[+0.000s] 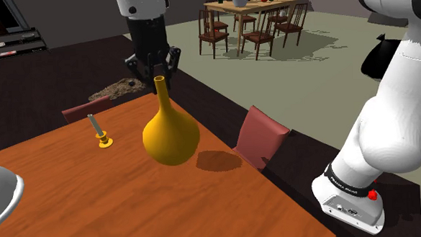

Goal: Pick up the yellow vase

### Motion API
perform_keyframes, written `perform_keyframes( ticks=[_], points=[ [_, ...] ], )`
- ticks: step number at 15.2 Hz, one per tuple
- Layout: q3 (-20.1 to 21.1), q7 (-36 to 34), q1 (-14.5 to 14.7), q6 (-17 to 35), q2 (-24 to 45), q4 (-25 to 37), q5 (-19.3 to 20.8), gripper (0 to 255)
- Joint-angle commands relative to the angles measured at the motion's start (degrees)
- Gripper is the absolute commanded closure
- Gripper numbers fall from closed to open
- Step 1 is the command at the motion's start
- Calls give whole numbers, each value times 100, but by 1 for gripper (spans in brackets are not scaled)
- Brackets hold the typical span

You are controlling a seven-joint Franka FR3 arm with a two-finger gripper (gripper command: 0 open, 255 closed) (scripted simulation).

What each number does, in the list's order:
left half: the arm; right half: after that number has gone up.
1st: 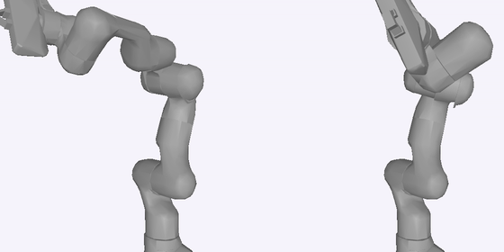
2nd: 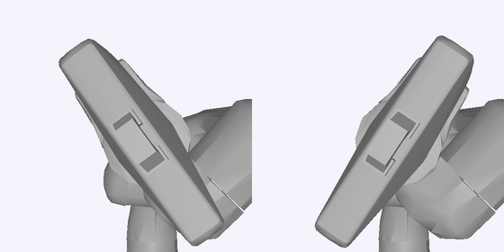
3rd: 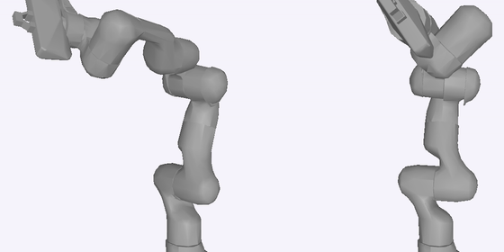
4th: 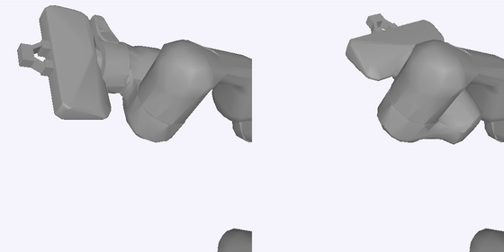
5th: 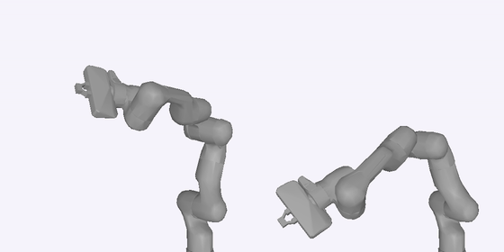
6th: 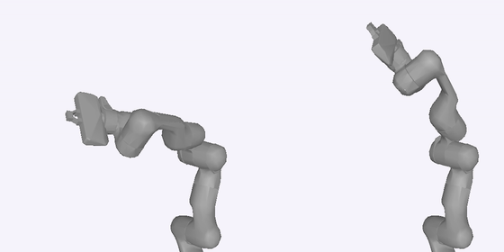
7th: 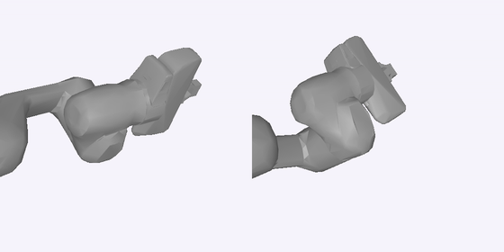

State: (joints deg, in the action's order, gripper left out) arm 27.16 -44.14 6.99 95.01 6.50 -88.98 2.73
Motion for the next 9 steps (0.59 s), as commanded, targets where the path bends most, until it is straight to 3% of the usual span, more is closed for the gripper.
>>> perform_keyframes(
  ticks=[1,9],
  points=[
    [2,3,4,-173,6,186,4,255],
    [33,-55,83,-870,221,1075,107,255]
  ],
)
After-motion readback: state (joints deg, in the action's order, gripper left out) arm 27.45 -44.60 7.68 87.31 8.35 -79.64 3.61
